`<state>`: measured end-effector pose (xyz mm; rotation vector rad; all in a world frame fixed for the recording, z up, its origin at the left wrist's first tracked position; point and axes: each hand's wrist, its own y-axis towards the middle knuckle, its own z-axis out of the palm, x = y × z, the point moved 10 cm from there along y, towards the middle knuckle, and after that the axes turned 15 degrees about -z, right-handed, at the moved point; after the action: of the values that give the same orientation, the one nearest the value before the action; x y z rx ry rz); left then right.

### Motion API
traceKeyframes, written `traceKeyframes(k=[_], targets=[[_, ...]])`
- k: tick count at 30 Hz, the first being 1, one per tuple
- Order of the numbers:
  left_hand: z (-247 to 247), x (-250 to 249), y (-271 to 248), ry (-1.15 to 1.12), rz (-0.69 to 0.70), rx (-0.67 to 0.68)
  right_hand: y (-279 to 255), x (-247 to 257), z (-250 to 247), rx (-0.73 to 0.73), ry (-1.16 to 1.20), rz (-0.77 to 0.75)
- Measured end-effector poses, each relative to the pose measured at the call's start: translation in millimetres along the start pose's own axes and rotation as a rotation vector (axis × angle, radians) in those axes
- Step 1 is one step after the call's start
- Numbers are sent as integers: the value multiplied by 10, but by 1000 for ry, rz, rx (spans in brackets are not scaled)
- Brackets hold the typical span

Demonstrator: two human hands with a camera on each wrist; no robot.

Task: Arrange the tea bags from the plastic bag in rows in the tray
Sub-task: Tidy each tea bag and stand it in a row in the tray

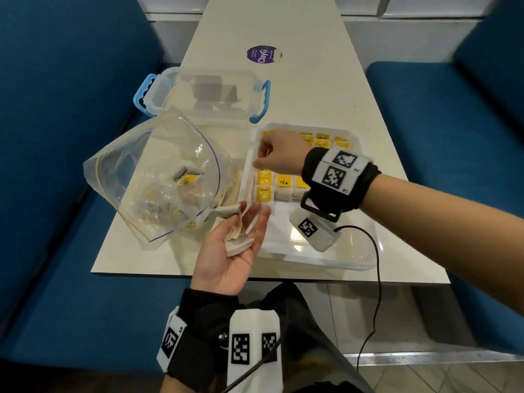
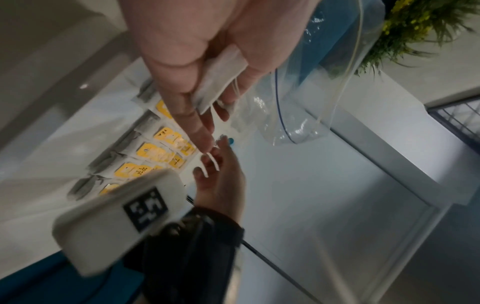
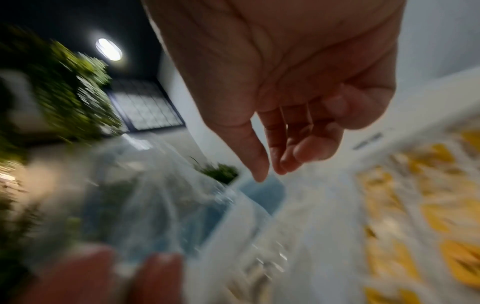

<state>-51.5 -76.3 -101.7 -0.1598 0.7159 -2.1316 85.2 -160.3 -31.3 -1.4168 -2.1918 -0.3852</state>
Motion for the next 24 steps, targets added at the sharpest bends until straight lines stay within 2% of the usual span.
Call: traceKeyframes(k=[3,7,12,21,24], targets=[[67,33,-7,68,-9,-22,-191,374,-176,0,59,-175],[164,106,5,134,-29,-39,-496,648,-102,172,123,-315],[263,177,24,138,-41,-32,-764,781,-173,78,44,-504],[365,204,61,131,6,-45,-1024,724,67,183,-247,-562],[380,236,80,94,-28,-45,-1050,791,-7,81,-240,-603]])
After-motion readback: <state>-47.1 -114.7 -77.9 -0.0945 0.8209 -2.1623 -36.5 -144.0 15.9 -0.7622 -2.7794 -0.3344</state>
